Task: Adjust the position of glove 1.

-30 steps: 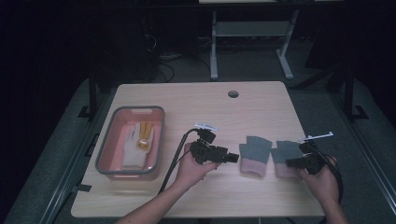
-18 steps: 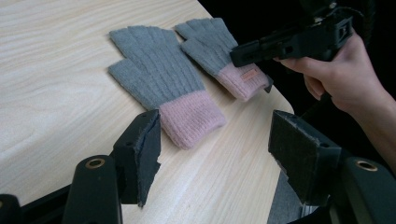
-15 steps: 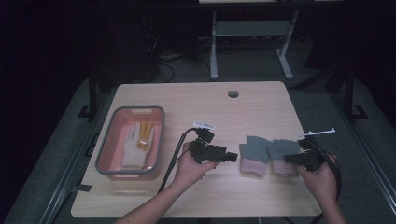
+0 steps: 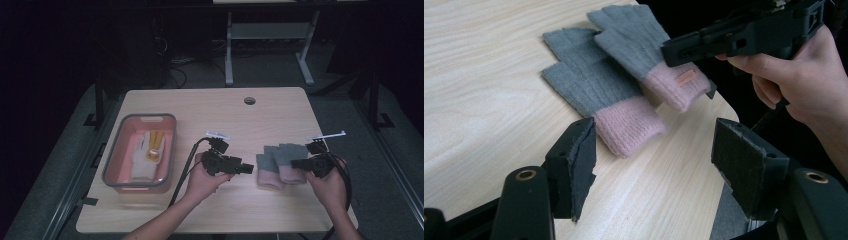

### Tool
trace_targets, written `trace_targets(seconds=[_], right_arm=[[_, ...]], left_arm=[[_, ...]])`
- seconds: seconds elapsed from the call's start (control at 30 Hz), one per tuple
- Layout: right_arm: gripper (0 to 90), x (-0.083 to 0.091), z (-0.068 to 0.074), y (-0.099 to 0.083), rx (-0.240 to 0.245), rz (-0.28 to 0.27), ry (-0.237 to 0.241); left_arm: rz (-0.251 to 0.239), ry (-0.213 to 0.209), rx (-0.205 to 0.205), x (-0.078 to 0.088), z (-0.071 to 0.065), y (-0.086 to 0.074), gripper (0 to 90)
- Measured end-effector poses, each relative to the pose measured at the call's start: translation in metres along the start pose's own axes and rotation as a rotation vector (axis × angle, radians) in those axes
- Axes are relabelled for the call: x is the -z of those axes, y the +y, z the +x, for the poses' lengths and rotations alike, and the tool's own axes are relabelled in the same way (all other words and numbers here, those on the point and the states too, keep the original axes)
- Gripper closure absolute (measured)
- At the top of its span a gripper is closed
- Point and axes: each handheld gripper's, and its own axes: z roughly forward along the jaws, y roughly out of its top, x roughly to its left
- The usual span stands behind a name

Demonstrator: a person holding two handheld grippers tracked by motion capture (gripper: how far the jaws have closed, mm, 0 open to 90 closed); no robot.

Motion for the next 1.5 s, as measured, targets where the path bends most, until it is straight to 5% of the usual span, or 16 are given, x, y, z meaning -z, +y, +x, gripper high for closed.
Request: trace_targets(seconds=[0.47, 0.73, 1.0, 1.33, 1.5], right_arm=[[82.5, -0.031, 0.032, 0.012, 0.007, 0.027, 0.012], [74.6, -0.042, 0.035, 0.010, -0.051, 0.053, 0.023], [70.1, -0.028, 0.023, 0.004, -0.047, -0.015, 0.057], [57.5, -0.023, -0.004, -0.004, -0.120, -0.041, 0.092], [52.5, -0.027, -0.014, -0.007, -0.153, -0.041, 0.131]], left_arm=[[-0.005, 0.006, 0.012, 0.004, 0.006, -0.004, 34.6], [0.004, 0.013, 0.017, 0.002, 0.009, -0.007, 34.6], [0.016, 0.027, 0.034, -0.013, 0.010, -0.008, 34.8], [0.036, 0.038, 0.079, -0.049, 0.016, -0.006, 35.5], [0.024, 0.039, 0.162, -0.067, 0.020, -0.006, 35.5]])
